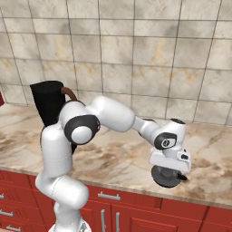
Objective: Grab the garlic and lime from the fridge, place them in the blender, close the lid, and turn on the blender to create a marinade.
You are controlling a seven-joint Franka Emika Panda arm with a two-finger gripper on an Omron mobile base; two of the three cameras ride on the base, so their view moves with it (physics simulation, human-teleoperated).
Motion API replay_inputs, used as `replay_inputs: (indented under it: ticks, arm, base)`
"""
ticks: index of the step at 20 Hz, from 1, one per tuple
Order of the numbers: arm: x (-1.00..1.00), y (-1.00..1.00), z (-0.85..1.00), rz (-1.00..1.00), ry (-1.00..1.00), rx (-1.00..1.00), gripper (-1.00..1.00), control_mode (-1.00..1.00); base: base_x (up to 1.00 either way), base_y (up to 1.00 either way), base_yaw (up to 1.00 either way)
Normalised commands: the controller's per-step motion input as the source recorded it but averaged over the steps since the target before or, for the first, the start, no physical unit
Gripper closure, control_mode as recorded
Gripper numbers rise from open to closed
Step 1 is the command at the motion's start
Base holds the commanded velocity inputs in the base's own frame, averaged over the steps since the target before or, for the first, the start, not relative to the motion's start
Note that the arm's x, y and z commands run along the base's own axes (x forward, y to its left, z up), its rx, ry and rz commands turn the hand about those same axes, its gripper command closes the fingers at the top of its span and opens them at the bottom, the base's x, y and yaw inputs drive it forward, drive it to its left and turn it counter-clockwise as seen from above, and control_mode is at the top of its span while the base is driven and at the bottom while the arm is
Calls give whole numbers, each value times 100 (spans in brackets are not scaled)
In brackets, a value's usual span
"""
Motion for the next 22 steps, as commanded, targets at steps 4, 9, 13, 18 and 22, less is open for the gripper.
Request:
replay_inputs:
  ticks: [4,9,13,18,22]
  arm:
    - [-1,0,0,0,0,0,100,-100]
    - [-29,18,29,0,-16,0,100,-100]
    - [-34,40,94,0,-36,-2,100,-100]
    - [-9,62,100,-1,-35,-8,100,-100]
    - [0,72,100,-1,-24,-6,100,-100]
  base:
    - [0,0,0]
    - [0,0,0]
    - [0,0,0]
    - [0,0,0]
    - [0,0,0]
